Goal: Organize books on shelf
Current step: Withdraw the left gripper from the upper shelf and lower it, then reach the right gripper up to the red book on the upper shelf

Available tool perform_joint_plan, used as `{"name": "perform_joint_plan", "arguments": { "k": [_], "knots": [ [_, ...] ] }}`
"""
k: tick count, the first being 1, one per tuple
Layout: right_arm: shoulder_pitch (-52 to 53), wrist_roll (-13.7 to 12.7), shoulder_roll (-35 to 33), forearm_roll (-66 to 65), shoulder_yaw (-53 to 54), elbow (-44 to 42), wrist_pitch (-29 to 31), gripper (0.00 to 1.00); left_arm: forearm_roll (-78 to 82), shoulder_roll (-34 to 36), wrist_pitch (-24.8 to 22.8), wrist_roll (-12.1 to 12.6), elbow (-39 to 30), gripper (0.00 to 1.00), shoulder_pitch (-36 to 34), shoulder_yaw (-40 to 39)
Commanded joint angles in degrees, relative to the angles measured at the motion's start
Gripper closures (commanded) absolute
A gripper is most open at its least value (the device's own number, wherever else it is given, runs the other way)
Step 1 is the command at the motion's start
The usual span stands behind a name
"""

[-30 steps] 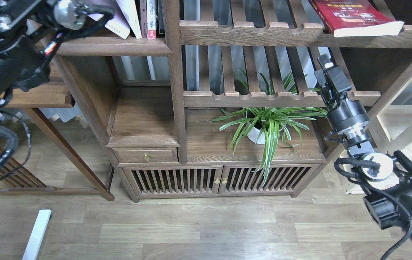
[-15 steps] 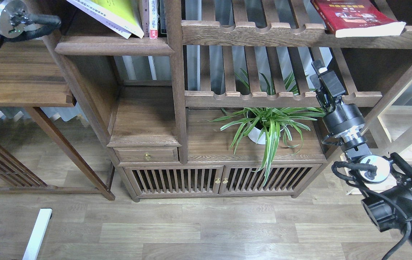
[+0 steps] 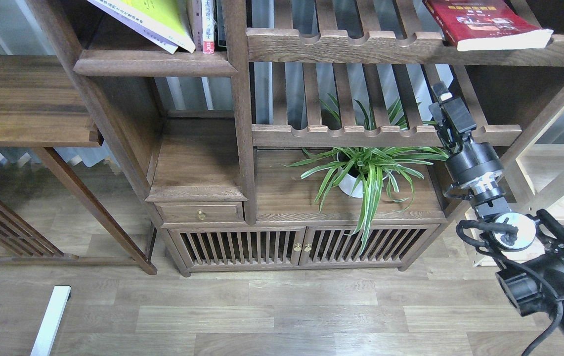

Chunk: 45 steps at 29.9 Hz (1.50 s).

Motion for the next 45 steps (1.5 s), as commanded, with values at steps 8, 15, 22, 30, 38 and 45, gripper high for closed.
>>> {"name": "perform_joint_plan", "arguments": {
  "k": [8, 15, 22, 30, 38, 45],
  "knots": [
    [-1.1, -0.3, -0.9, 1.9, 5.1, -0.7, 0.0, 0.15, -19.8, 1.4, -10.0, -3.9, -1.1, 0.08, 8.3, 0.1],
    [0.0, -0.3, -0.4, 3.6, 4.8, -0.7, 0.0, 0.15, -30.3, -8.9, -10.0, -3.2, -1.2, 0.06, 14.6, 0.1],
    [1.2, -0.2, -0.5, 4.4, 5.3, -0.7, 0.0, 0.15, -31.8, -23.2, -10.0, -2.6, -2.0, 0.08, 18.5, 0.1],
    [1.2, -0.2, -1.0, 4.4, 8.1, -0.6, 0.0, 0.16, -31.7, -38.5, -10.0, -2.6, -1.2, 0.09, 26.6, -0.3],
    [2.7, -0.3, -2.1, 4.4, 8.4, -0.6, 0.0, 0.16, -31.7, -45.6, -10.0, -2.6, -0.4, 0.09, 32.8, -0.8],
    [5.2, -0.5, -2.2, 4.3, 7.6, -0.6, 0.0, 0.16, -31.7, -45.4, -10.0, -2.6, -0.4, 0.08, 33.9, -1.0]
  ]
}}
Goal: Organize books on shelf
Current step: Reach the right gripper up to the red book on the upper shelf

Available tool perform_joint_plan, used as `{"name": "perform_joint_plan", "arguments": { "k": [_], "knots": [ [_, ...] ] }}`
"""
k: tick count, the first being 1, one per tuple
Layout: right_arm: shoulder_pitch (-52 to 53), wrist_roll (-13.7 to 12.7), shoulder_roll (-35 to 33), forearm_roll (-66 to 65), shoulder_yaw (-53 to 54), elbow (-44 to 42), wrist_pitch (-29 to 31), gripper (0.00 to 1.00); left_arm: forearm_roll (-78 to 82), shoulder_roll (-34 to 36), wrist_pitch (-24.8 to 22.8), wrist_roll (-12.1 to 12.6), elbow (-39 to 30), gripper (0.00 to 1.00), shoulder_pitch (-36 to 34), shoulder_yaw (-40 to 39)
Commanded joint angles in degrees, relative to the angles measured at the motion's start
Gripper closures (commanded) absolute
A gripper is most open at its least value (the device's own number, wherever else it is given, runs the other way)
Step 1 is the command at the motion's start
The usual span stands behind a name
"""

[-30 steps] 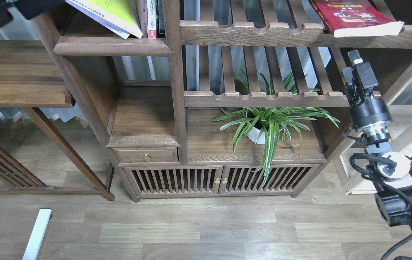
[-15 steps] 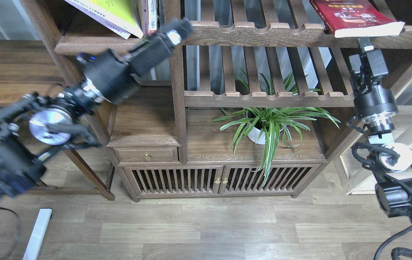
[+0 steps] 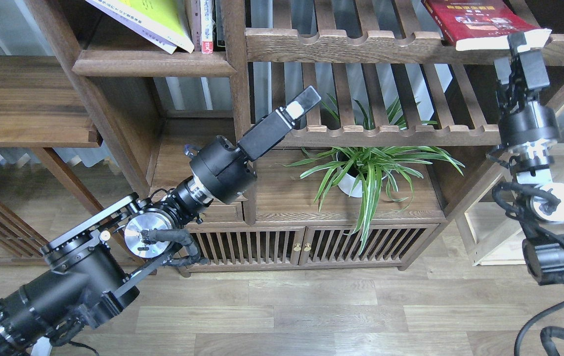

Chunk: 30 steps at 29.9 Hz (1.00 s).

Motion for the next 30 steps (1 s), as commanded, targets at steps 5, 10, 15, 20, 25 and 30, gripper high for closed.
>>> {"name": "perform_joint_plan", "arguments": {
  "k": [5, 10, 15, 20, 25, 30],
  "knots": [
    [0.9, -0.4, -0.4, -0.4, -0.4, -0.1, 0.0, 0.16, 0.0, 0.4, 0.0, 0.0, -0.2, 0.08, 0.1, 0.0],
    [1.8, -1.0, -0.4, -0.4, -0.3, -0.2, -0.7, 0.16, 0.2, 0.4, 0.0, 0.1, -0.3, 0.08, 0.1, 0.0],
    [3.0, -2.6, -0.4, -0.4, -0.6, -0.3, -6.9, 0.16, 0.7, 0.4, 0.0, 0.1, -0.4, 0.08, 0.1, 0.0],
    [3.9, -3.5, -0.4, -0.3, -0.5, -0.4, -12.8, 0.16, 1.2, 0.7, 0.0, 0.1, -0.7, 0.08, 0.0, -0.2],
    [5.8, -3.5, -0.1, -0.3, -0.5, -0.4, -16.1, 0.16, 1.4, 0.9, 0.0, 0.1, -0.7, 0.08, 0.1, -0.2],
    [6.8, -3.5, 0.0, -0.4, -0.6, -0.4, -16.9, 0.17, 1.5, 0.8, 0.0, 0.1, -0.7, 0.08, 0.1, -0.2]
  ]
}}
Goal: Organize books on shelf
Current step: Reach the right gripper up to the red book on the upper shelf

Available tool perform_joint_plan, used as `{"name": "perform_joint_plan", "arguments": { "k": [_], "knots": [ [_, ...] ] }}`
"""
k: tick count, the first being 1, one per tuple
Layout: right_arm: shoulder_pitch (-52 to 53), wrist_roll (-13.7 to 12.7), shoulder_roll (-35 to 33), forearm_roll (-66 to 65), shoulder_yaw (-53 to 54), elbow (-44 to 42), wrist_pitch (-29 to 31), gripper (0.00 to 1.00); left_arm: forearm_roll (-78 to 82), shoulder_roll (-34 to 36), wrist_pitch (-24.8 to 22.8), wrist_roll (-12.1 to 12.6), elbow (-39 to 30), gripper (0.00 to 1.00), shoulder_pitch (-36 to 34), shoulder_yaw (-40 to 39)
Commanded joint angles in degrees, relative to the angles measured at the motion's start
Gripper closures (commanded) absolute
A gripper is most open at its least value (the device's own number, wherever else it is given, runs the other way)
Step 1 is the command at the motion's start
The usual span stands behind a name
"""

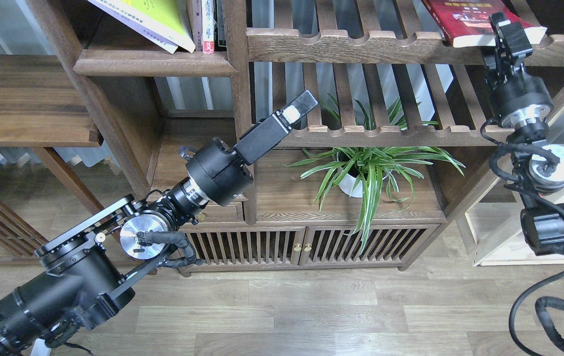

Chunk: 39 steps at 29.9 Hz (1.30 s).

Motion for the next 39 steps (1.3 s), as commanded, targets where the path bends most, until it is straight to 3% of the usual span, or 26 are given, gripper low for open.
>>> {"name": "perform_joint_plan", "arguments": {
  "k": [1, 5, 13, 16, 30, 39],
  "knots": [
    [0.4, 0.0, -0.1, -0.4, -0.1, 0.0, -0.3, 0.17, 0.1, 0.0, 0.0, 0.0, 0.0, 0.08, 0.0, 0.0],
    [0.3, 0.1, -0.4, -1.1, -0.1, -0.2, -0.3, 0.26, 0.1, 0.0, 0.0, 0.0, 0.0, 0.08, 0.0, 0.0],
    [-0.3, 1.1, -0.1, -1.1, 1.0, -0.4, 0.7, 0.77, 1.6, -0.1, 0.0, 0.2, -0.1, 0.08, 0.0, -0.6],
    [-0.7, 1.1, 0.0, -1.2, 1.1, -0.5, 4.5, 0.96, 1.7, 0.0, 0.0, 0.2, -0.2, 0.08, 0.0, -0.6],
    [-6.5, 1.2, 1.0, 0.9, 4.2, 0.0, 16.3, 0.99, 1.6, -0.8, 0.0, 0.1, -0.3, 0.08, 0.0, -1.2],
    [-10.0, 1.2, 0.9, 10.5, 6.0, 3.7, 16.7, 1.00, 1.2, -2.1, 0.0, 0.1, -0.2, 0.08, 0.7, -1.4]
  ]
}}
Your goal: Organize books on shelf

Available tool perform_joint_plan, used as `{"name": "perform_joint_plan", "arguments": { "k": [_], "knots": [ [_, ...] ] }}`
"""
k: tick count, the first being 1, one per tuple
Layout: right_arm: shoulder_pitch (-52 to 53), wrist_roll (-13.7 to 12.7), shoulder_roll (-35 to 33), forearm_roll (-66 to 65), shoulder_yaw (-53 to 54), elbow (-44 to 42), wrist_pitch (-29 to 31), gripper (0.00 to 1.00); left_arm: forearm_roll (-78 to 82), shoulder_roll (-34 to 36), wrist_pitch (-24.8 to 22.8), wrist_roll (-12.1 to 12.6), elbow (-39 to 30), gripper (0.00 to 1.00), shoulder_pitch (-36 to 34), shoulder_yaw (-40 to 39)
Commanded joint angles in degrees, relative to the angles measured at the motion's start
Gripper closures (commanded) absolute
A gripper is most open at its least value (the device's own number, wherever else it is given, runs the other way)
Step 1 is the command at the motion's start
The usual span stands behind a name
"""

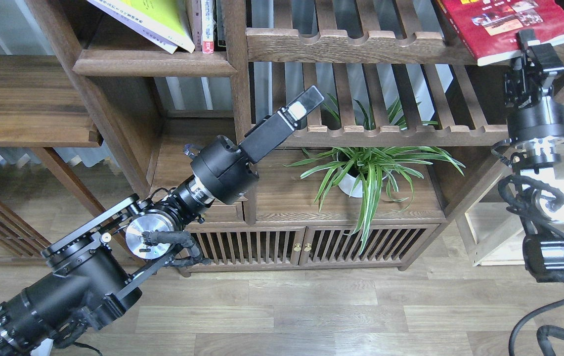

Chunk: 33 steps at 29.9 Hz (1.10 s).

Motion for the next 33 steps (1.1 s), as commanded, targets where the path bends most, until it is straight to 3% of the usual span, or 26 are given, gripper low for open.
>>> {"name": "perform_joint_plan", "arguments": {
  "k": [1, 9, 20, 27, 31, 33],
  "knots": [
    [-1.2, 0.0, -0.1, 1.8, 1.1, 1.5, 0.0, 1.00, -0.1, -0.1, 0.0, 0.0, 0.1, 0.08, 0.6, -0.2],
    [-1.8, 0.0, 1.1, 3.3, -0.5, 6.4, 0.0, 1.00, -0.7, -4.7, 0.0, -0.2, 1.7, 0.11, 0.7, -4.7],
    [-1.2, -0.3, 7.6, 3.3, -3.6, 9.3, 0.0, 1.00, -3.2, -4.9, 0.0, 0.1, 3.5, 0.10, -0.5, -5.6],
    [-1.1, -0.1, 9.5, 3.3, -6.5, 10.5, 0.0, 1.00, -3.5, -4.9, 1.5, 2.9, 3.5, 0.11, -0.7, -6.0],
    [-0.5, -0.1, 13.0, 3.3, -6.6, 11.7, 0.0, 0.99, -5.2, -4.9, 4.7, 3.8, 3.5, 0.11, -0.7, -6.1],
    [-0.2, -0.1, 13.4, 3.3, -7.0, 11.8, 0.0, 1.00, -6.1, -4.9, 6.4, 5.5, 3.5, 0.11, -1.1, -6.2]
  ]
}}
